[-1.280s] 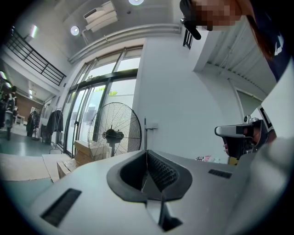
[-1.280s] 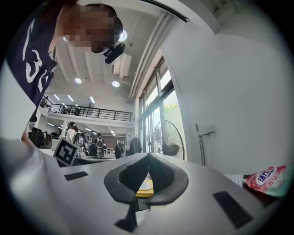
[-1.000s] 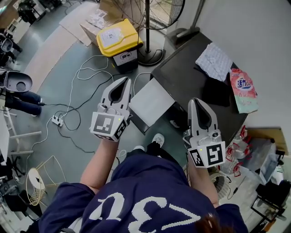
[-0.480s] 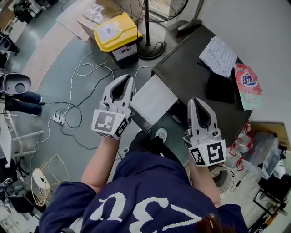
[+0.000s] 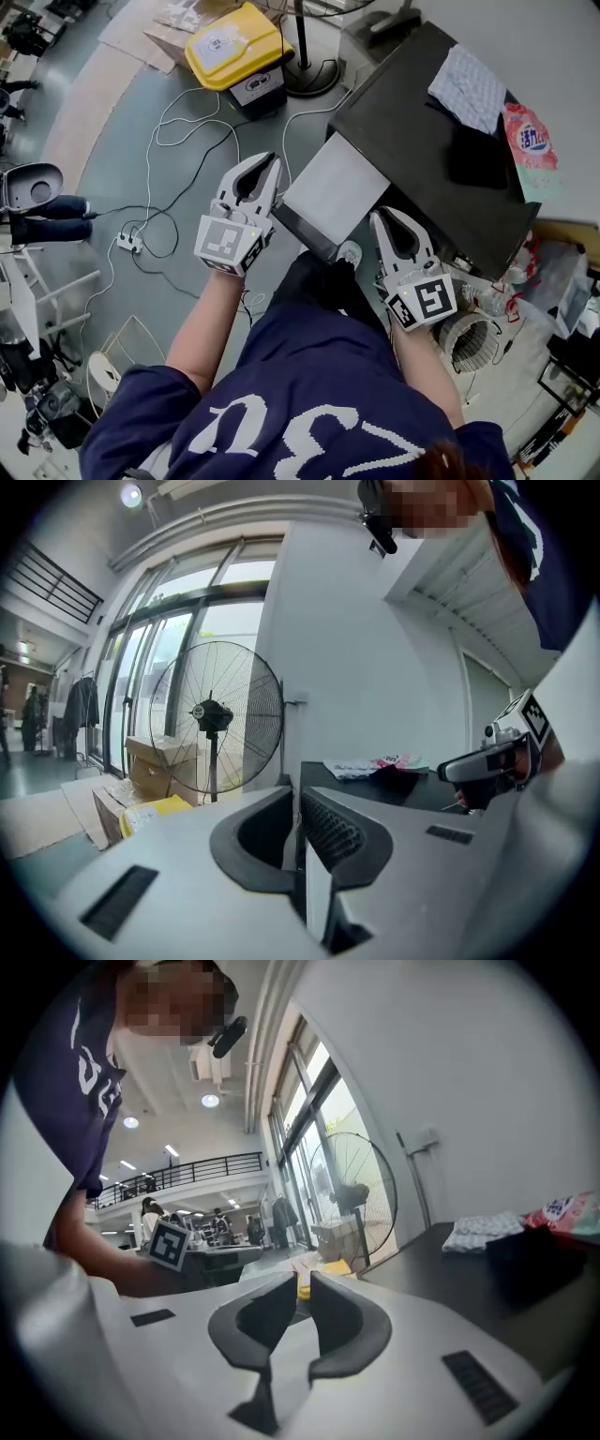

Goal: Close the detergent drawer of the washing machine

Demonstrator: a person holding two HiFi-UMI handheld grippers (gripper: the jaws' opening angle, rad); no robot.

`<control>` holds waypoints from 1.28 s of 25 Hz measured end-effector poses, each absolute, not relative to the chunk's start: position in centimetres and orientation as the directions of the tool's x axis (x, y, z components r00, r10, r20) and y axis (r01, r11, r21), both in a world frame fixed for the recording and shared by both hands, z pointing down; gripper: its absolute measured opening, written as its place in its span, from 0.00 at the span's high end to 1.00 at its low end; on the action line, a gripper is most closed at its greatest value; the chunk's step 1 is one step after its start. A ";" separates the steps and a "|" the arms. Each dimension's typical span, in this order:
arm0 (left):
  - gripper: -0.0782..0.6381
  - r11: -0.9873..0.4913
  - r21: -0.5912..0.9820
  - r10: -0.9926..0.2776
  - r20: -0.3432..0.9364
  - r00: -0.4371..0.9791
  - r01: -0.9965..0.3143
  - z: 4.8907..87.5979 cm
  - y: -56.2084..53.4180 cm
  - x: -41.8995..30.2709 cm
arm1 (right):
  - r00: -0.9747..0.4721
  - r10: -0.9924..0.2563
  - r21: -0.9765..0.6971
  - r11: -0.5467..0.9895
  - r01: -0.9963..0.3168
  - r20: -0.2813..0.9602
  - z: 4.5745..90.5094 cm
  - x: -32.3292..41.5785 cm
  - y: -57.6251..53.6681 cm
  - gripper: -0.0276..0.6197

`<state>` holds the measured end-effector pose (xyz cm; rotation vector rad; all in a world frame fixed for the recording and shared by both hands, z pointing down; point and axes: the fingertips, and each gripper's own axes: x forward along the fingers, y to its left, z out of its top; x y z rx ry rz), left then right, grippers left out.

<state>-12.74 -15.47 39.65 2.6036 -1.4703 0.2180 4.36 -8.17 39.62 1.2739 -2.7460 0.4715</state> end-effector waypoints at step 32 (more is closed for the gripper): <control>0.69 -0.825 0.136 -0.392 0.560 0.730 -0.548 56.6 -6.5 -16.7 | -0.768 -0.355 -0.351 0.734 -0.582 0.533 56.3 -3.8 2.4 0.72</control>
